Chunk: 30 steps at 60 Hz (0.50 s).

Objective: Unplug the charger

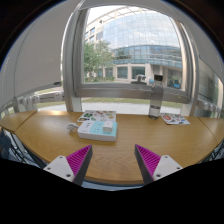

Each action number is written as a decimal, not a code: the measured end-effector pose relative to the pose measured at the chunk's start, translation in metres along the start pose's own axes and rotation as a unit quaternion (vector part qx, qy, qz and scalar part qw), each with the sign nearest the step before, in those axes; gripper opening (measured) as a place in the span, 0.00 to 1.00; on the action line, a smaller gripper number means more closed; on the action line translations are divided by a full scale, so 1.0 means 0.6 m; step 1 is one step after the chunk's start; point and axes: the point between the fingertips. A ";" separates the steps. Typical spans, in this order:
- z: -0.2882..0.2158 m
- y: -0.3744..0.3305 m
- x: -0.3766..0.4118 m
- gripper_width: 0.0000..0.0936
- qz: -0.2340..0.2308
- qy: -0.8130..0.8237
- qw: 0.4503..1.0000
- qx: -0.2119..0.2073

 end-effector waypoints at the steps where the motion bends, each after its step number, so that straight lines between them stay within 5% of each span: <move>1: -0.003 0.009 0.002 0.91 0.001 0.001 1.000 0.001; 14: -0.060 0.190 0.029 0.83 0.031 0.017 0.999 0.032; 30: -0.058 0.272 0.013 0.36 0.066 0.030 0.995 0.064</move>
Point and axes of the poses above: the point between the fingertips, and its own axes, seen from behind it with the camera up: x to the left, z down, y forward, the way the camera looks, and after that the axes turned 13 degrees about -y, right-handed
